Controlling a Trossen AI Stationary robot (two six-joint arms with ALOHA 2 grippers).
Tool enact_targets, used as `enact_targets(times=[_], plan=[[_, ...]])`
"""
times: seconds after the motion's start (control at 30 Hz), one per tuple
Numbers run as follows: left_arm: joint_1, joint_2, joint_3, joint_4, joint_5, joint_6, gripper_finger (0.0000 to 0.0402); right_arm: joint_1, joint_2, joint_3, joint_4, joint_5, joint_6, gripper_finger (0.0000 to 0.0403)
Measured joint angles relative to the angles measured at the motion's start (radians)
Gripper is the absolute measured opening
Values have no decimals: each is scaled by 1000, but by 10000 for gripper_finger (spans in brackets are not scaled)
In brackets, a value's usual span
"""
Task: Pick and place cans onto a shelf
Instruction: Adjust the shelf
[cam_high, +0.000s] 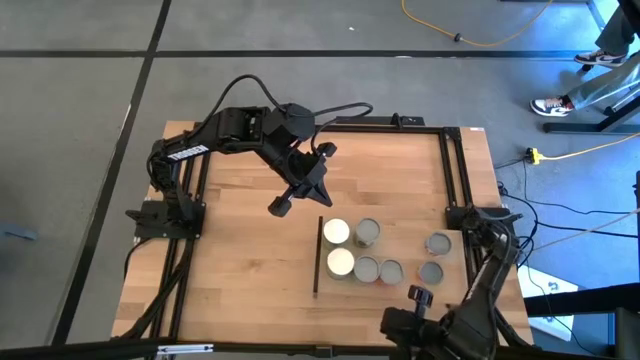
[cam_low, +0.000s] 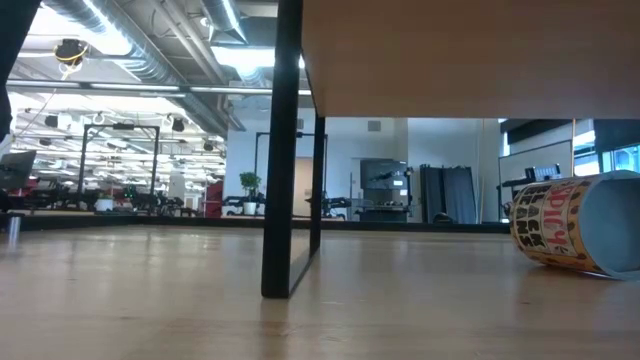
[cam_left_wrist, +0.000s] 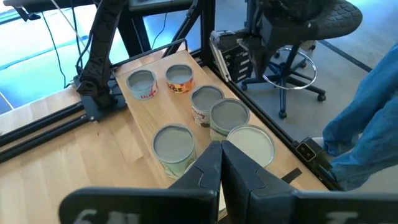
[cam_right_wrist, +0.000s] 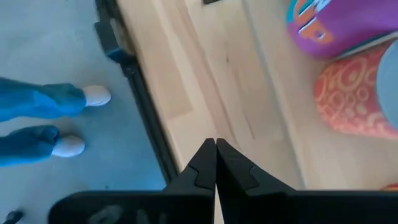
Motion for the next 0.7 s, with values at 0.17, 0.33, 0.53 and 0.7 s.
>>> enact_targets(times=[0.17,0.33,0.53,0.7], plan=[[0,0,0,0,0,0,0,33,-28,17,2,27,3,5],[0,0,0,0,0,-1,0,76,-80,10,-1,76,78,5],[0,0,0,0,0,-1,0,137,-91,9,1,-75,128,5],[0,0,0,0,0,-1,0,210,-91,8,1,-177,239,5]])
